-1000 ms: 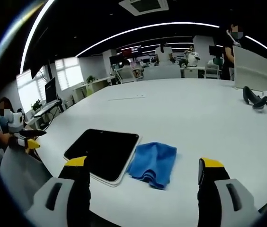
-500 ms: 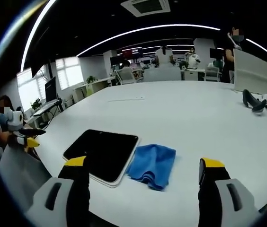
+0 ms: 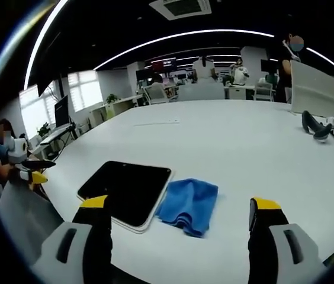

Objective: Wipe the mirror surface with the cleaning cloth until all visible marks leave the cleaned area.

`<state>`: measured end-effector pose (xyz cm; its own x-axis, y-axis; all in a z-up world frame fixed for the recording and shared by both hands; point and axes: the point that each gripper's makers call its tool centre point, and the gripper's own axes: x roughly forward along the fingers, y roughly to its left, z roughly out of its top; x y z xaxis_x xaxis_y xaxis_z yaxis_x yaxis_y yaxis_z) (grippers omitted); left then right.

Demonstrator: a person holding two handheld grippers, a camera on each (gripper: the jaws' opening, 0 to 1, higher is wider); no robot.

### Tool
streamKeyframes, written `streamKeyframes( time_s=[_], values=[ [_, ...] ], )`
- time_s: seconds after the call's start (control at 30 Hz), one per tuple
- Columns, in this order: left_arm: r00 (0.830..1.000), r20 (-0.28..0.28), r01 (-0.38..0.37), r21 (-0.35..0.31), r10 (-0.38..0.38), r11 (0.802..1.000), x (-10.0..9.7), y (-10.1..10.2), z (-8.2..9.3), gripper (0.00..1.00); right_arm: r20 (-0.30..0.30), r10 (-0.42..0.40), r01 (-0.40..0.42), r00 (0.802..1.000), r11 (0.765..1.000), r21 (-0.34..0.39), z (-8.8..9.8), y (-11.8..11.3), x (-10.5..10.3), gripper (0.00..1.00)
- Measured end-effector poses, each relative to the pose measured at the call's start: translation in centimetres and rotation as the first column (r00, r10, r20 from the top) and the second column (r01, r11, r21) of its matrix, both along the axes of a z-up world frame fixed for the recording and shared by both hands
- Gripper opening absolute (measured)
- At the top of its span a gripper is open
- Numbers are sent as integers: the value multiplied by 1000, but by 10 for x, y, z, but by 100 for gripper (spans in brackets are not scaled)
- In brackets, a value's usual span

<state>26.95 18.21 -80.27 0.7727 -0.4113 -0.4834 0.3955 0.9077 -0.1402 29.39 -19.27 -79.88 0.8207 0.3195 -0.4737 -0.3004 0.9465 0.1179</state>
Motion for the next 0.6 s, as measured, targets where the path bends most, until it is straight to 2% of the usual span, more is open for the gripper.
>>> streamKeyframes(
  time_s=[0.6],
  values=[
    [1000,0,3,6,-3,1000,0,-1,0,99,-24,-17,17,1000,1000,-3,-5,-4,-2,95]
  ],
)
